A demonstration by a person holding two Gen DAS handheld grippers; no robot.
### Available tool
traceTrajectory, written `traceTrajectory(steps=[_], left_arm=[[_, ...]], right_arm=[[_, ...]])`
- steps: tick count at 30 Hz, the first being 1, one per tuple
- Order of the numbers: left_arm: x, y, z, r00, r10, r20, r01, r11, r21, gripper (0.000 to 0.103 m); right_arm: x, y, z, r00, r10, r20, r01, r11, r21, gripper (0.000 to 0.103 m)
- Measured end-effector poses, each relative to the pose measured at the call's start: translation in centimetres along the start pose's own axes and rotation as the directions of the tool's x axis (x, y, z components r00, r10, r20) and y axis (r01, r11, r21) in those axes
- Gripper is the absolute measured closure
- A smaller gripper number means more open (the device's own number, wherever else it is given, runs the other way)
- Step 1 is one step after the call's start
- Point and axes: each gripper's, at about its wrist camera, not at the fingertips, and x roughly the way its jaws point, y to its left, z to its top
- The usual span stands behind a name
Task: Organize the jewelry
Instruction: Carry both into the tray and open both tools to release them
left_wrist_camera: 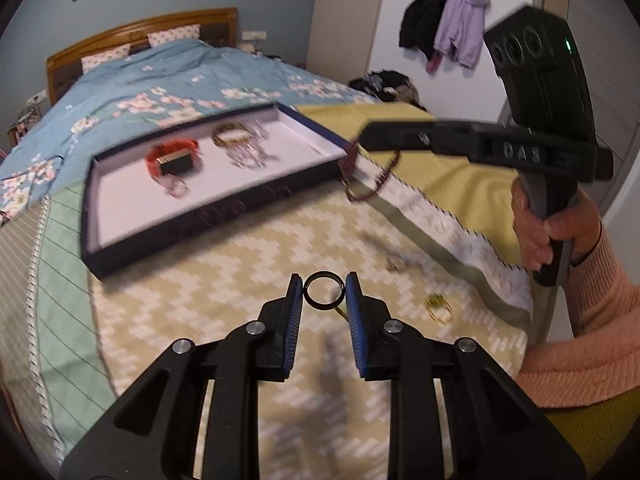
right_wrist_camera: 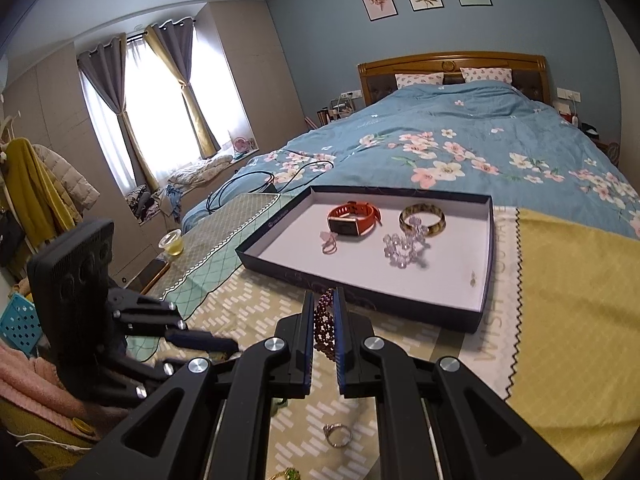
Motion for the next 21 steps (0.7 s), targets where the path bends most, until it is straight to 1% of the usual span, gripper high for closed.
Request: traceTrajectory(steps=[6, 13, 21], left_arm=[[-1.0, 1.8, 1.9, 0.997, 0.054, 0.048, -0.054, 0.999, -0.006, 0.081], [-1.2, 4.0, 4.1, 0.99, 0.115, 0.087, -0.114, 0.993, -0.016, 0.081], [0.0, 6.3, 6.1, 0.982, 0.17, 0.087, -0.168, 0.986, -0.02, 0.081]], right_arm=[[0.4, -0.2, 1.6, 1.0, 0.006, 0.015, -0.006, 1.0, -0.018, 0.096], [1.5, -0.5, 3.6, 1.0, 0.017, 0.023, -0.016, 1.0, -0.026, 0.096], [3.9, -1.3, 5.5, 1.0, 0.024, 0.004, -0.024, 1.0, -0.012, 0.096]])
